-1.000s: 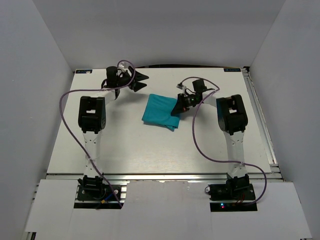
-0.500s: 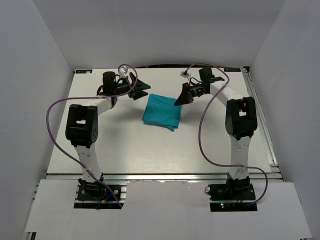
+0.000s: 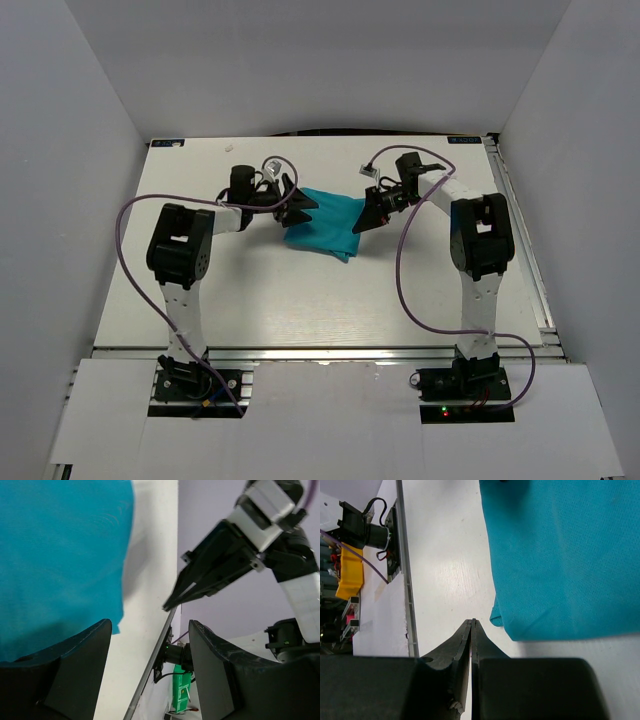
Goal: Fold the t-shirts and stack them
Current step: Fold the long partially folded tshirt into a neat square
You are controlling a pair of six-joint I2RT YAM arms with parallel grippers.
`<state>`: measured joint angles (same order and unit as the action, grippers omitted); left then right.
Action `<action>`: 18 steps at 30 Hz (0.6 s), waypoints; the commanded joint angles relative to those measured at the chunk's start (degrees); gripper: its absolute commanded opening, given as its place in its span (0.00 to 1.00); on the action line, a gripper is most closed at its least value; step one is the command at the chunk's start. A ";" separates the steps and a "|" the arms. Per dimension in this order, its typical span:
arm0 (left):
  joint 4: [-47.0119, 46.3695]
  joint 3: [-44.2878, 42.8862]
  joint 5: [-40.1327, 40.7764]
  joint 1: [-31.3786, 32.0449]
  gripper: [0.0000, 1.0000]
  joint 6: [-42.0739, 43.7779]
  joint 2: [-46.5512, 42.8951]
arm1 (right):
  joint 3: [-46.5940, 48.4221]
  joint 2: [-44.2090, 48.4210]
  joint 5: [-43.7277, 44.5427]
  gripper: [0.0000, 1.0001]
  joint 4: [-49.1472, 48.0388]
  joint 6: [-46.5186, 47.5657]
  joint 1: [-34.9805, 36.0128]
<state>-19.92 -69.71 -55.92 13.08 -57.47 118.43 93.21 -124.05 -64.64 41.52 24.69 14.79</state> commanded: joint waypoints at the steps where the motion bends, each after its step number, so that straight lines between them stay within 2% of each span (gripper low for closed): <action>1: -0.73 0.45 -1.38 -0.34 0.74 1.92 1.09 | 0.13 0.21 -0.57 0.08 0.58 1.15 0.07; 13: -0.64 3.88 -0.51 -0.34 0.73 3.95 3.30 | 5.92 0.91 1.89 0.08 4.71 4.75 -0.72; 18: -0.21 1.08 -0.42 -0.34 0.73 3.68 -1.87 | 9.88 3.63 5.74 0.08 8.23 8.79 -1.07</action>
<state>-19.66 -66.28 -55.92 12.82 -54.87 121.56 99.57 -124.01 -61.19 46.63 29.69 14.28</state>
